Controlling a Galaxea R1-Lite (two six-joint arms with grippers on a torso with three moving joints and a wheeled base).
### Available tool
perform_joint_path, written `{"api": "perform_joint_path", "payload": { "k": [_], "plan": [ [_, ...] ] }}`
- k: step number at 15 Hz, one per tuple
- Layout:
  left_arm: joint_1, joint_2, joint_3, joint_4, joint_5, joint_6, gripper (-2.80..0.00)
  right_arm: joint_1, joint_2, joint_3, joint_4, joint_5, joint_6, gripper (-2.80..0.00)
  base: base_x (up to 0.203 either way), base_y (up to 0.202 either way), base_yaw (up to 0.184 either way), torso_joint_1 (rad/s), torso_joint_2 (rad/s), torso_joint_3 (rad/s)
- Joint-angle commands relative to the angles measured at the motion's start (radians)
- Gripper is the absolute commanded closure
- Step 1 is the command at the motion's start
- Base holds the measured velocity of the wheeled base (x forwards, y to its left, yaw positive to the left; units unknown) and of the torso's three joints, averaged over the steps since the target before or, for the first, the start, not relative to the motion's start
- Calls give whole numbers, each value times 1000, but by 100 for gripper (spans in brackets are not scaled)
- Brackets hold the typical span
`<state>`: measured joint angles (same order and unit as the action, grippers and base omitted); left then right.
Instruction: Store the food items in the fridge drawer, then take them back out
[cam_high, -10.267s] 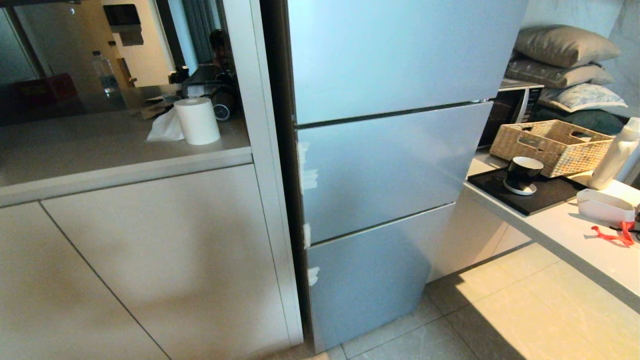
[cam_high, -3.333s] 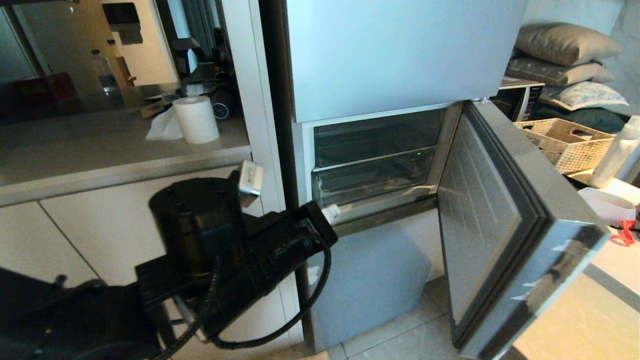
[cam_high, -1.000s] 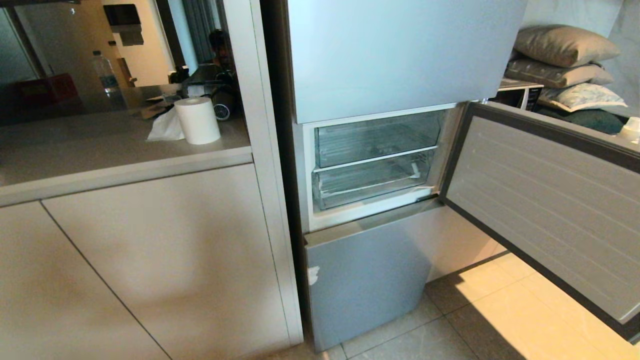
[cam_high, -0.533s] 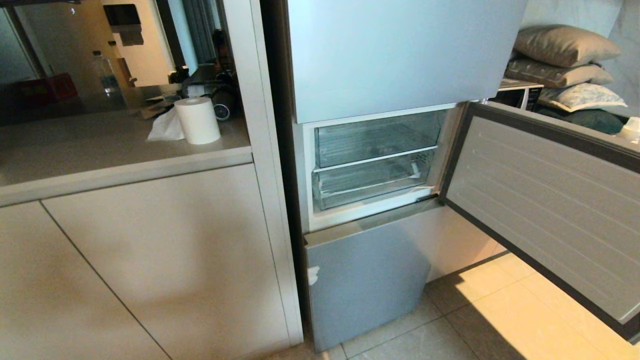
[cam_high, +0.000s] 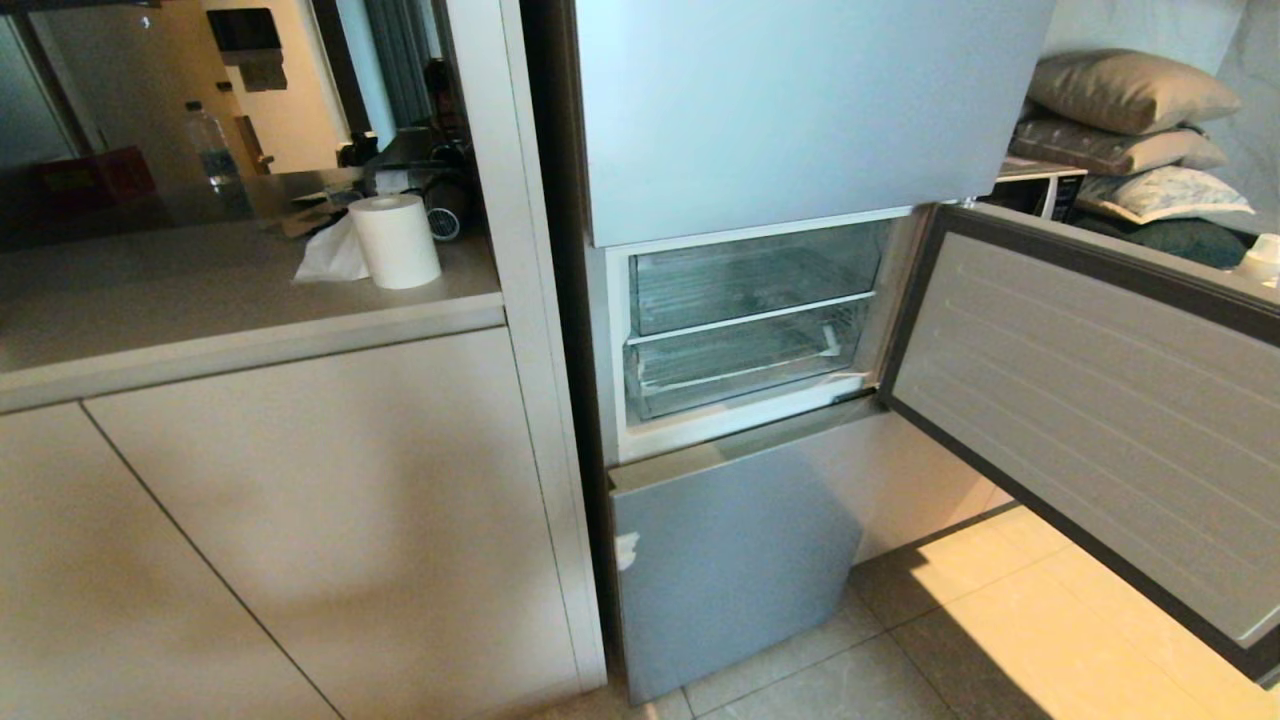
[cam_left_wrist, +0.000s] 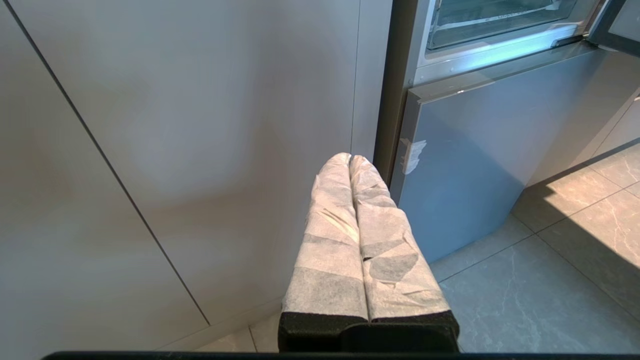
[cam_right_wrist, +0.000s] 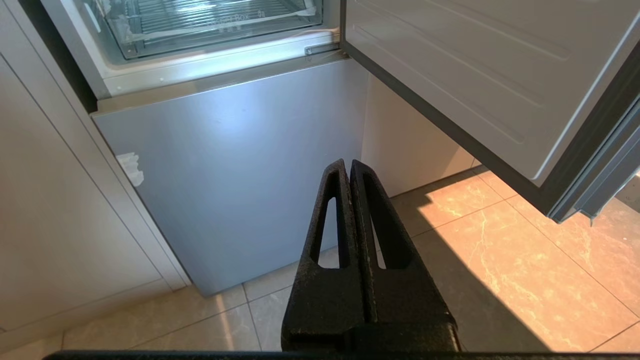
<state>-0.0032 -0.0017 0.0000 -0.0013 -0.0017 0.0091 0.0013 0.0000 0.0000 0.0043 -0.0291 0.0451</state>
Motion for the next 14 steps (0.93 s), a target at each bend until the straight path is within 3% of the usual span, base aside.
{"api": "perform_joint_path", "payload": {
  "k": [1, 8, 14],
  "plan": [
    [0, 2, 2, 0, 0, 0, 0, 0, 1, 0, 0, 0, 1, 0, 0, 0, 0, 0, 0, 0],
    [0, 2, 2, 0, 0, 0, 0, 0, 0, 0, 0, 0, 2, 0, 0, 0, 12, 0, -1, 0],
    [0, 2, 2, 0, 0, 0, 0, 0, 0, 0, 0, 0, 2, 0, 2, -7, 170, 3, 2, 3]
  ]
}}
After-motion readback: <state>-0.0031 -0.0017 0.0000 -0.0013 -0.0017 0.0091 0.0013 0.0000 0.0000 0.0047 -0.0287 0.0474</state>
